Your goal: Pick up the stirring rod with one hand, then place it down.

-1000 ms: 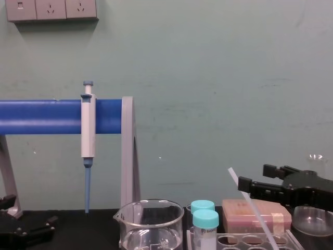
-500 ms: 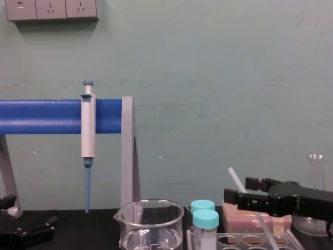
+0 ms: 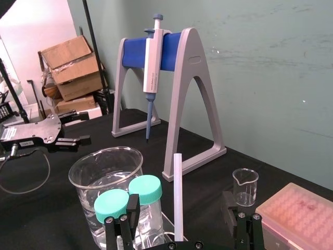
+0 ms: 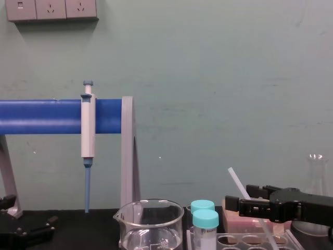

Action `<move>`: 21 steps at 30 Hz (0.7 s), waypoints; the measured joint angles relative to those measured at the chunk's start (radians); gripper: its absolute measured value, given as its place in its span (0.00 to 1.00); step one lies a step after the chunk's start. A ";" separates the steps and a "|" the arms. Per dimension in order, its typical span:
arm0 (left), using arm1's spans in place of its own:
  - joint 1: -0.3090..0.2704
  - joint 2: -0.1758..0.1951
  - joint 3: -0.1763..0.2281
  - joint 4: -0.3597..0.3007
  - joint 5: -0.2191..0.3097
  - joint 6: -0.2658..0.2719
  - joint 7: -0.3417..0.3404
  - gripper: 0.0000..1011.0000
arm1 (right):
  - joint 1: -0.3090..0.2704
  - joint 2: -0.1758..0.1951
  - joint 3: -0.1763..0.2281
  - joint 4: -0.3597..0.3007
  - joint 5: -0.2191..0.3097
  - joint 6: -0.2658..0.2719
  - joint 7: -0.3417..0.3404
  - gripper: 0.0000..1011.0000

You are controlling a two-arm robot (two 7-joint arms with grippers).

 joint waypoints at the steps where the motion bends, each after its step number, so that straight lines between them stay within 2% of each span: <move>1: 0.000 0.000 0.000 0.000 0.000 0.000 0.000 0.99 | 0.000 0.000 0.000 0.000 0.000 0.000 0.000 0.99; 9: 0.000 0.000 0.000 0.000 0.000 0.000 0.000 0.99 | -0.001 0.000 0.001 -0.002 -0.001 -0.003 -0.001 0.97; 13: 0.000 0.000 0.000 0.000 0.000 0.000 0.000 0.99 | -0.001 0.000 0.002 -0.002 -0.001 -0.005 -0.001 0.90; 19: 0.000 0.000 0.000 0.000 0.000 0.000 0.000 0.99 | -0.002 0.000 0.002 -0.003 -0.001 -0.006 -0.002 0.71; 20: 0.000 0.000 0.000 0.000 0.000 0.000 0.000 0.99 | -0.002 0.000 0.002 -0.003 -0.001 -0.006 -0.002 0.71; 21: 0.000 0.000 0.000 0.000 0.000 0.000 0.000 0.99 | -0.002 0.000 0.002 -0.003 -0.001 -0.006 -0.002 0.65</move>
